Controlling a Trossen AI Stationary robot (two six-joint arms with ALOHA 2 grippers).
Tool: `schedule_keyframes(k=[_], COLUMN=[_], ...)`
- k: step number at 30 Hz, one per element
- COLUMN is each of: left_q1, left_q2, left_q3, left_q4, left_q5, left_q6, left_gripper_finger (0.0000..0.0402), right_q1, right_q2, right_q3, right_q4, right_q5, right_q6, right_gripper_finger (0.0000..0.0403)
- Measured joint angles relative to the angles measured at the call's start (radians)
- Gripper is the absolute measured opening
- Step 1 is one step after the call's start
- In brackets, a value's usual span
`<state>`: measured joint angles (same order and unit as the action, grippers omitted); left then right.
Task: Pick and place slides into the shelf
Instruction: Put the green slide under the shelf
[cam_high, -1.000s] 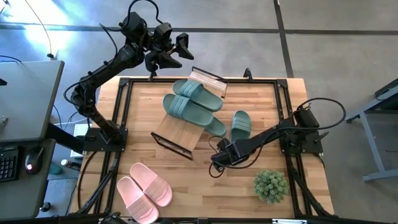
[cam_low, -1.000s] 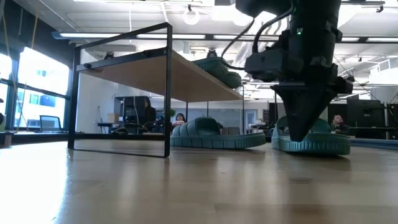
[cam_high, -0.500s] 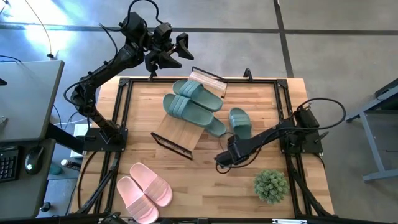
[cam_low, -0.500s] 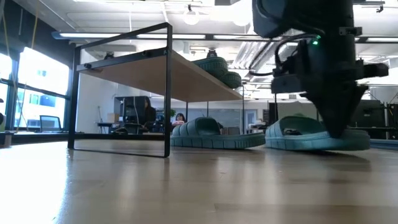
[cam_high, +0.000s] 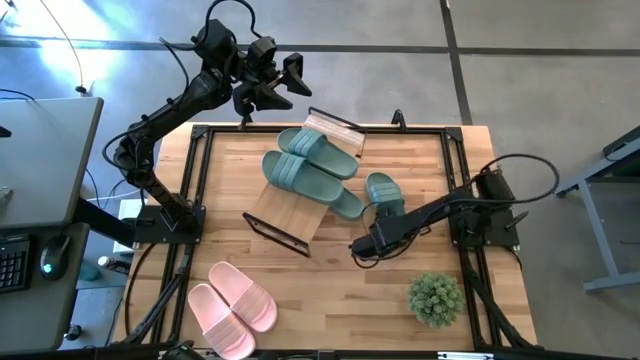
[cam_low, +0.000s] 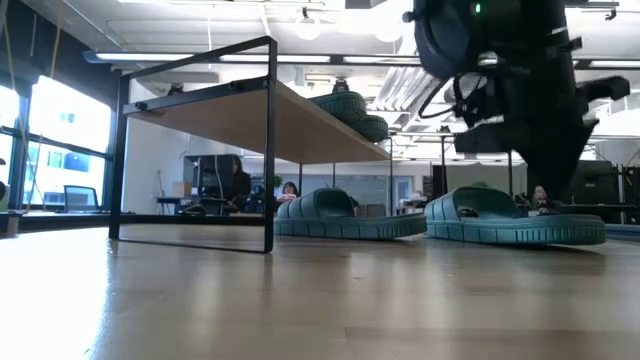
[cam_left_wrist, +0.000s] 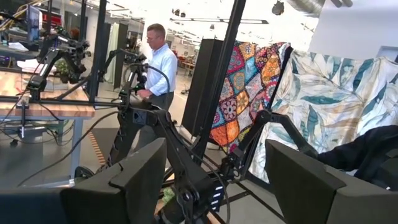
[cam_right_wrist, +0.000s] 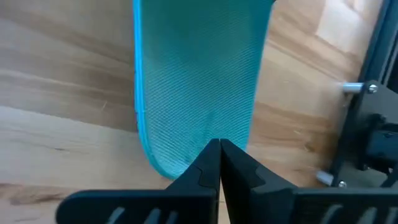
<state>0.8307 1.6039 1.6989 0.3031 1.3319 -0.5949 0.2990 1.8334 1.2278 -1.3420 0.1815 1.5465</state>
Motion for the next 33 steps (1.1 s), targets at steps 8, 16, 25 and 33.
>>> schedule_keyframes(k=[8,16,25,33], left_q1=[0.0,0.0,0.0,0.0], left_q2=[0.0,0.0,0.0,0.0], left_q3=[0.0,0.0,0.0,0.0], left_q4=[0.0,0.0,0.0,0.0], left_q5=[0.0,0.001,0.001,0.001], left_q6=[0.0,0.015,0.018,0.023], left_gripper_finger=[0.0253,0.0253,0.0253,0.0253], right_q1=[0.074,0.106,0.091,0.078], right_q2=[-0.208,-0.175,-0.176,-0.181], right_q3=[-0.007,-0.137,-0.297,-0.389], right_q4=[0.282,0.398,0.571,0.621], right_q5=[-0.039,-0.023,-0.043,-0.037], right_q6=[0.068,0.144,0.18,0.259], right_gripper_finger=[0.0,0.0,0.0,0.0])
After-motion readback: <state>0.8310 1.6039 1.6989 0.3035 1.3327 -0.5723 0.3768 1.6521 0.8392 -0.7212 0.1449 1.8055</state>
